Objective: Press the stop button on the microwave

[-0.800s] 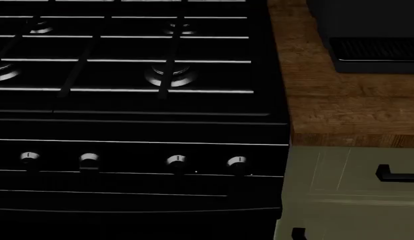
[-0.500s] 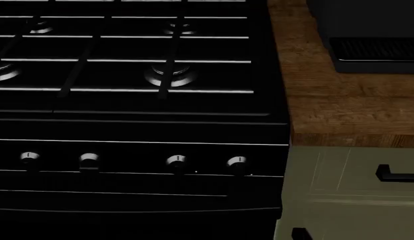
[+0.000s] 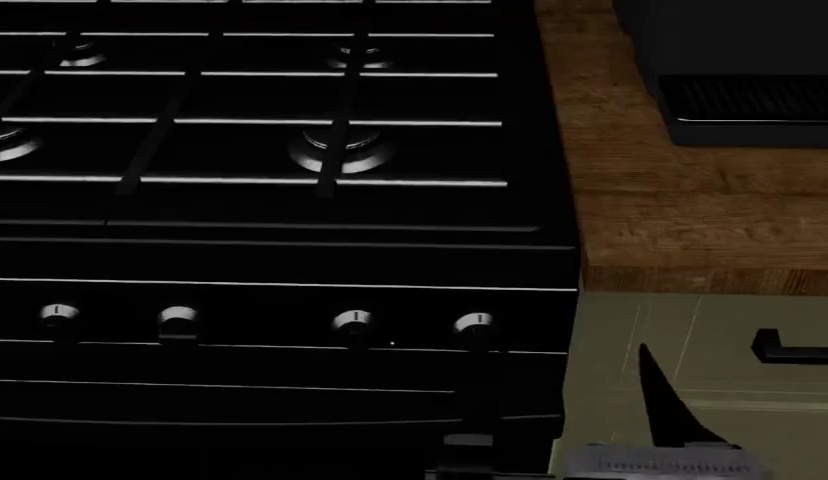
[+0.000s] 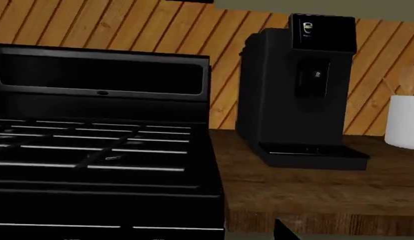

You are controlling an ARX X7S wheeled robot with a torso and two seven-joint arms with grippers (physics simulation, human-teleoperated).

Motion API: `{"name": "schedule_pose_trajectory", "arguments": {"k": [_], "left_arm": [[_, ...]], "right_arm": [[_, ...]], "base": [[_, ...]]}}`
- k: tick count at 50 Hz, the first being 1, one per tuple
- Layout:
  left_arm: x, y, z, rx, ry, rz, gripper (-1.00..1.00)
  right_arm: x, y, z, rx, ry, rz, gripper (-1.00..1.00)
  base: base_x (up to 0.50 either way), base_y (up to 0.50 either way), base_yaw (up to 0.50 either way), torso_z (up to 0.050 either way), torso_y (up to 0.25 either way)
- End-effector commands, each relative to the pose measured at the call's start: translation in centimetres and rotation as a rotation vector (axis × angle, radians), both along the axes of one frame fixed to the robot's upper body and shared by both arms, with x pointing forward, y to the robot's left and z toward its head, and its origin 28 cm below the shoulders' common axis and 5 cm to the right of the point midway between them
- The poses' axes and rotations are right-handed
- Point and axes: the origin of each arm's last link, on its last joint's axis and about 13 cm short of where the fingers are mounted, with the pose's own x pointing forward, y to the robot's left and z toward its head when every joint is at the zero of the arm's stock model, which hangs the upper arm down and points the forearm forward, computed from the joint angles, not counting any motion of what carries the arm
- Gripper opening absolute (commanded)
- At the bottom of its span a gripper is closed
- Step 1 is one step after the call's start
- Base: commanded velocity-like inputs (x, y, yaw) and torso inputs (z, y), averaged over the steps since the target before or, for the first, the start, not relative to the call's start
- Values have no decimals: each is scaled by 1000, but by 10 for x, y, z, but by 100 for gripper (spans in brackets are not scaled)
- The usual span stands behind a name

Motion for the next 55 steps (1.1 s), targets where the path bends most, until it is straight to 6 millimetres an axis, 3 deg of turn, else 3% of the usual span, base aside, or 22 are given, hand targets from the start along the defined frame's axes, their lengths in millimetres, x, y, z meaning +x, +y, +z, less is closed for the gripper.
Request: {"name": "schedule_pose_trajectory", "arguments": {"k": [1, 3, 11, 23, 34, 38, 55], "left_arm": [[-48, 21, -32, -64, 280, 122, 100], [-61, 21, -36, -143, 337, 126, 100], [-110, 24, -47, -195, 565, 154, 100], [-110, 24, -47, -195, 565, 154, 100], [-110, 24, -47, -195, 565, 154, 100], [-110, 24, -47, -195, 565, 154, 100], [-110, 24, -47, -195, 565, 154, 100]], "right_arm": [[-6, 3, 60, -29, -150, 2, 100], [-7, 3, 70, -25, -162, 4, 100], [-14, 2, 108, -50, -270, -6, 100], [-12, 3, 141, -73, -357, 4, 100], [-8, 6, 196, -82, -439, -14, 100], [-7, 9, 207, -89, -426, -4, 100], [62, 19, 265, -41, -309, 19, 100]], "base": [[0, 0, 0, 0, 0], [0, 0, 0, 0, 0], [0, 0, 0, 15, 33], [0, 0, 0, 50, 118], [0, 0, 0, 50, 118], [0, 0, 0, 50, 119], [0, 0, 0, 50, 120]]}}
